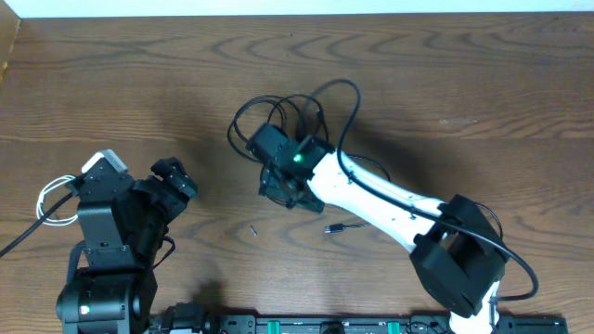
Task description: Untangle cables
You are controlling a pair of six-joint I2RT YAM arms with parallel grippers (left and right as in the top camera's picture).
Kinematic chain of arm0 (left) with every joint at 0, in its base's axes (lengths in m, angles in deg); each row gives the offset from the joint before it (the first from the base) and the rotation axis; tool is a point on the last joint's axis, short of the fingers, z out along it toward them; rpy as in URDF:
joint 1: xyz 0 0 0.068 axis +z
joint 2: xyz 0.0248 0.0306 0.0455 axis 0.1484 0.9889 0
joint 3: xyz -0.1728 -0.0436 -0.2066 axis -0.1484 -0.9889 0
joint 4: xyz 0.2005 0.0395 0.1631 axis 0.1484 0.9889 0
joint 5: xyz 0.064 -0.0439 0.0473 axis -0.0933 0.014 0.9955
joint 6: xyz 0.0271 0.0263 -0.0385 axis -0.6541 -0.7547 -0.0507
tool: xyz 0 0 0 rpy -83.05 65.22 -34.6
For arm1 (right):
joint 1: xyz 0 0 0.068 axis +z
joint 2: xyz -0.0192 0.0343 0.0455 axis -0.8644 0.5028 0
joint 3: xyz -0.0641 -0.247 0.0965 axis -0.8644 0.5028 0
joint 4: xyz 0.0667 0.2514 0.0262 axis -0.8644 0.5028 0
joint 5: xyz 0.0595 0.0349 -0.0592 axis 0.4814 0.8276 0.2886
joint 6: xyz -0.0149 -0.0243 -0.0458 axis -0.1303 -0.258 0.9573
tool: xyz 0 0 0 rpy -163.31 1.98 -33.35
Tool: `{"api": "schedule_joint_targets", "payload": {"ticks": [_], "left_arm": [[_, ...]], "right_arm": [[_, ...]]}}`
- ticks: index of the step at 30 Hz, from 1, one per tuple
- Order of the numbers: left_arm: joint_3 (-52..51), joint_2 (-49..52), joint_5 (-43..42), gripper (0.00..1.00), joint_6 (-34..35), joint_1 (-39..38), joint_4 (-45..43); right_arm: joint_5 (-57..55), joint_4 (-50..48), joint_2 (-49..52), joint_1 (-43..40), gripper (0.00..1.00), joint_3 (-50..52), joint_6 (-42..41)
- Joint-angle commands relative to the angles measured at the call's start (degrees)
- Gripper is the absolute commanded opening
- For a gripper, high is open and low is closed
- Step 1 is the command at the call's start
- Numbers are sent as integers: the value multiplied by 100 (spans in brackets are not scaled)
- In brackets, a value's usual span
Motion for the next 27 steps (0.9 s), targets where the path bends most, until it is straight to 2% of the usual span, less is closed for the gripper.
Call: {"api": "schedule_joint_targets", "payload": {"ticks": [1,7,13,14,16,19,21,27], "left_arm": [[63,-4,68,91,-122,31,-2],[63,-4,68,91,-122,31,0],[63,-4,68,91,-122,31,0],[63,-4,68,91,-122,31,0],[63,-4,68,91,-122,31,0],[63,-4,68,91,-122,31,0],[63,-4,68,91,-122,31,0],[63,-4,68,91,-122,31,0]], "right_arm": [[-354,-555,50,-55,80,516,-1139],[-26,-1163,50,-140,84,1185,-1805],[2,-1270,50,-122,86,1246,-1961],[0,-1298,50,-122,81,1246,-1961],[-7,-1362,50,-122,63,1246,-1961],[-72,-1421,50,-129,22,1248,-1956],[-232,-1449,50,-129,1,1248,-1878],[-173,-1956,-59,-81,1,1204,-542]]}}
